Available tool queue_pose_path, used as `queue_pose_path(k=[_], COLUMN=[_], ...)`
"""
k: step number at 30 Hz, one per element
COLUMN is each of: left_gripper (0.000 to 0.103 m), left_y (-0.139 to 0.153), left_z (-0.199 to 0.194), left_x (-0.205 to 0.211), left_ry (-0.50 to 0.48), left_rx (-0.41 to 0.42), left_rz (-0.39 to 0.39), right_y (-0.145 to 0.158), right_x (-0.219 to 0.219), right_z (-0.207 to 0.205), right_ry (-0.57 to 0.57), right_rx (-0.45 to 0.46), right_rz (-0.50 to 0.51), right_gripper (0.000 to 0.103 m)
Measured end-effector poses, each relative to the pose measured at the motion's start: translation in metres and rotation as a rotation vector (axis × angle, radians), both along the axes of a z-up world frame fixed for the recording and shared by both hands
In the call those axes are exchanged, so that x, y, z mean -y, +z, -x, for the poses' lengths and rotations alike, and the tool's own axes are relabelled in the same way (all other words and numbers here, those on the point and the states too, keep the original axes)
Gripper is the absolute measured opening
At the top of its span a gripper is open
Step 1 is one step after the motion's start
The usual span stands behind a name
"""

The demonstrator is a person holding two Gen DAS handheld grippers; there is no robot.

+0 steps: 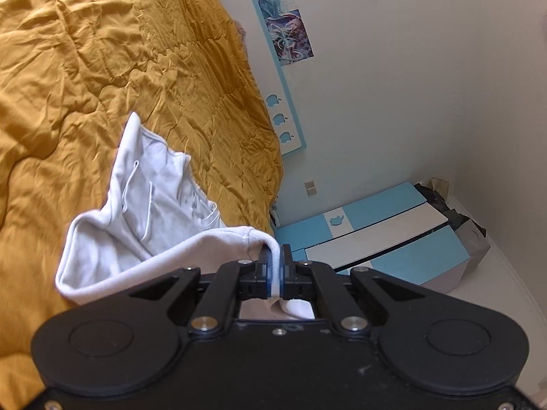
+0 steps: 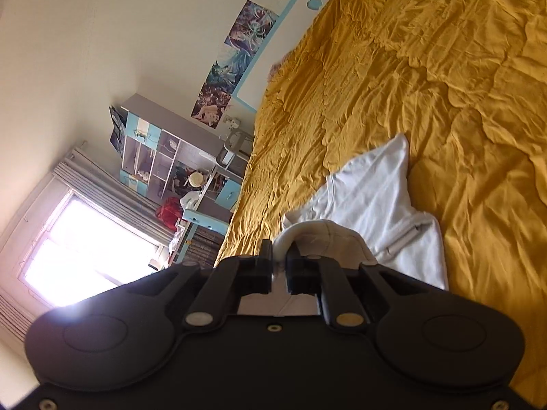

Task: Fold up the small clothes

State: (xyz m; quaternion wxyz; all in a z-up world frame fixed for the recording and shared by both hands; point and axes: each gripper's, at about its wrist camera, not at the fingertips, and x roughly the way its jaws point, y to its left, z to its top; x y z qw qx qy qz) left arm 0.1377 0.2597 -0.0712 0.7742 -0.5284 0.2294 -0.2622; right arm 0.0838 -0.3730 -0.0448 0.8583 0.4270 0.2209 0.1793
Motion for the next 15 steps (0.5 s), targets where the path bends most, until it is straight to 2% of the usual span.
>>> queue_pose_path(k=[5, 10, 14, 15], left_gripper=[0.0, 0.0, 0.002, 0.004], left_y=[0.002, -0.016, -0.052, -0.061], left_z=[-0.095, -0.179, -0.23, -0.239], left_x=[-0.002, -0.001, -0.006, -0.009], left_ry=[0.005, 0.021, 0.059, 0.075], left_rx=[0.004, -0.056, -0.165, -0.206], left_rz=[-0.044, -0.1, -0.127, -0.129], right_y=[0.002, -0.011, -0.031, -0.037], right_x=[0.007, 0.005, 0.0, -0.003], right_z=[-0.091, -0.177, -0.231, -0.243], right_ry=[-0.047, -0.099, -0.097, -0.11], right_rx=[-0.012, -0.074, -0.161, -0.197], right_rz=[-0.017, 0.016, 0.033, 0.052], right_gripper=[0.008, 0.008, 0.009, 0.012])
